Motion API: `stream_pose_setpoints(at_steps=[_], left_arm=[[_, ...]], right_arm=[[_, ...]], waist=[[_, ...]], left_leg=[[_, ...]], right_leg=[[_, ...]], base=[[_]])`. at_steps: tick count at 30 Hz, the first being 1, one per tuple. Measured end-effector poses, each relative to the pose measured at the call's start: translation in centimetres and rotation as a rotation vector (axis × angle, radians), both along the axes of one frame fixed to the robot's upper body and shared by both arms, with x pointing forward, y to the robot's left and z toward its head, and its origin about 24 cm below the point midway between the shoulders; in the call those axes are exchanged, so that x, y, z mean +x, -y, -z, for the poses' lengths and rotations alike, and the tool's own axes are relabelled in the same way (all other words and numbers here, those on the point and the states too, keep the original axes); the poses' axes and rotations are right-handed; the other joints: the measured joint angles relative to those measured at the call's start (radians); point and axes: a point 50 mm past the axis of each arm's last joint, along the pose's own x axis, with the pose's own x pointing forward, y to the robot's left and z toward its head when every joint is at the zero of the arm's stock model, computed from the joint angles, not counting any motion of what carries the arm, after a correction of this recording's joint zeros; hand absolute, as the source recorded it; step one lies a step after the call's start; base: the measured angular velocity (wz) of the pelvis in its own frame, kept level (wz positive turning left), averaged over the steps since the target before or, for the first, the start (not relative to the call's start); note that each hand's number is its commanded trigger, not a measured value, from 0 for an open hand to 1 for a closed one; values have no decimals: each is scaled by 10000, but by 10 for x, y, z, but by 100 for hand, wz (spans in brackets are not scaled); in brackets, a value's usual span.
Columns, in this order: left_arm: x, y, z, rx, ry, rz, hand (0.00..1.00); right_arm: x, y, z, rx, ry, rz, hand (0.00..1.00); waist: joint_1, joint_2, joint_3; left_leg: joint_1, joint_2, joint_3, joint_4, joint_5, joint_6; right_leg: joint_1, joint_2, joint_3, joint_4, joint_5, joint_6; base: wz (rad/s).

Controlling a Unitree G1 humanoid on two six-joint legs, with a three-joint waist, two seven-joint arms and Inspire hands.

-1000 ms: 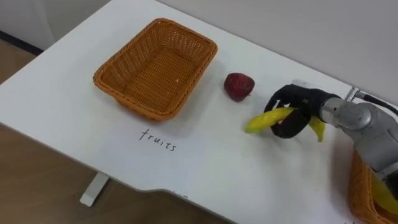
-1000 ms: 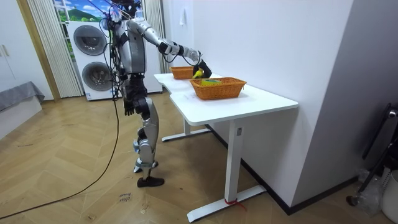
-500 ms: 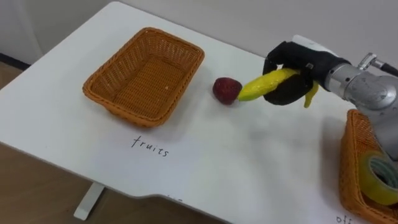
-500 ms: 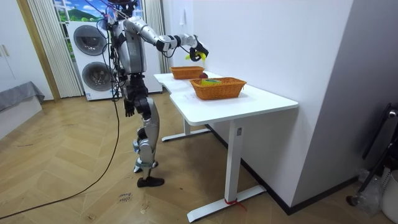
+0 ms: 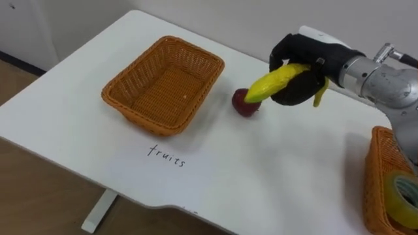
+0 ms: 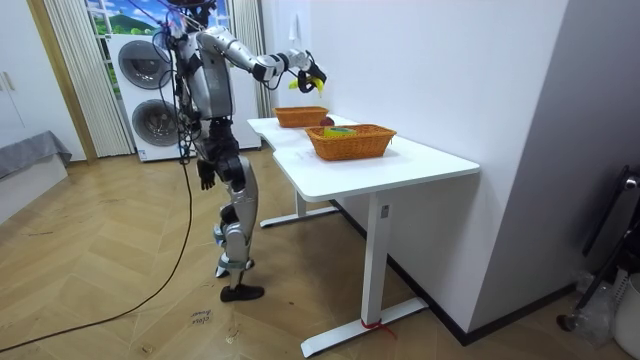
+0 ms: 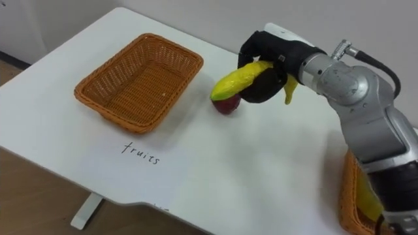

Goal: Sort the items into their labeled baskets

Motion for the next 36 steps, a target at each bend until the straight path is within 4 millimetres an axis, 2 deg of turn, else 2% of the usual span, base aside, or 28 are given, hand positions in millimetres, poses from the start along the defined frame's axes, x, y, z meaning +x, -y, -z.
stream_pose_setpoints(at_steps=[3,6,7,10,13,16,19,22,26,36], left_arm=[[-1,0,0,-22,-39,1,0],[-5,0,0,-27,-177,92,0],[-8,-1,0,-39,-243,45,0],[-11,-1,0,-124,-345,14,0],[-11,0,0,-260,-331,44,0],[-11,-1,0,-307,-294,87,0],[-10,-6,-3,-184,-298,217,0],[-10,-10,-5,-97,-347,541,0],[-15,-10,-5,-150,-436,534,0],[-23,-10,-5,-106,-588,468,0]], right_arm=[[0,-1,-1,0,51,-32,100],[-1,-1,-2,-53,53,40,100],[-1,-2,-2,-54,74,34,100],[0,-3,-2,-7,63,47,100],[0,-6,0,34,61,23,100],[1,-8,3,-62,15,20,100],[0,-15,10,-254,-167,-223,100],[-1,-17,12,-299,-228,-285,100],[-1,-20,16,-361,-321,-394,100],[4,-17,32,-92,-391,29,100]], waist=[[128,-10,1],[160,-105,-25],[212,-163,-13],[404,-264,93],[502,-285,104],[745,-316,117],[952,-431,164],[1009,-572,173],[1240,-628,152],[1722,-694,183]], left_leg=[[33,-17,-26,5,-13,22],[26,-46,-130,27,-15,33],[33,-44,-147,37,-17,38],[124,-37,-179,71,-33,52],[188,-47,-250,81,-43,62],[191,-49,-270,64,-43,57],[164,-46,-287,52,-34,41],[64,-53,-377,69,-25,28],[91,-57,-434,57,-27,32],[-3,-47,-563,91,-36,17]], right_leg=[[57,-9,-14,-4,-4,6],[100,-22,2,1,-6,10],[118,-18,1,4,-7,12],[243,-2,5,-16,-7,12],[338,-6,-15,-18,-7,12],[341,-4,-3,-20,-8,15],[314,-2,-42,-23,-30,49],[263,0,-130,-25,-31,51],[302,8,-118,-26,-31,51],[281,16,-289,-24,-31,52]], base=[[5],[11],[7],[5],[7],[0],[2],[10],[6],[4]])
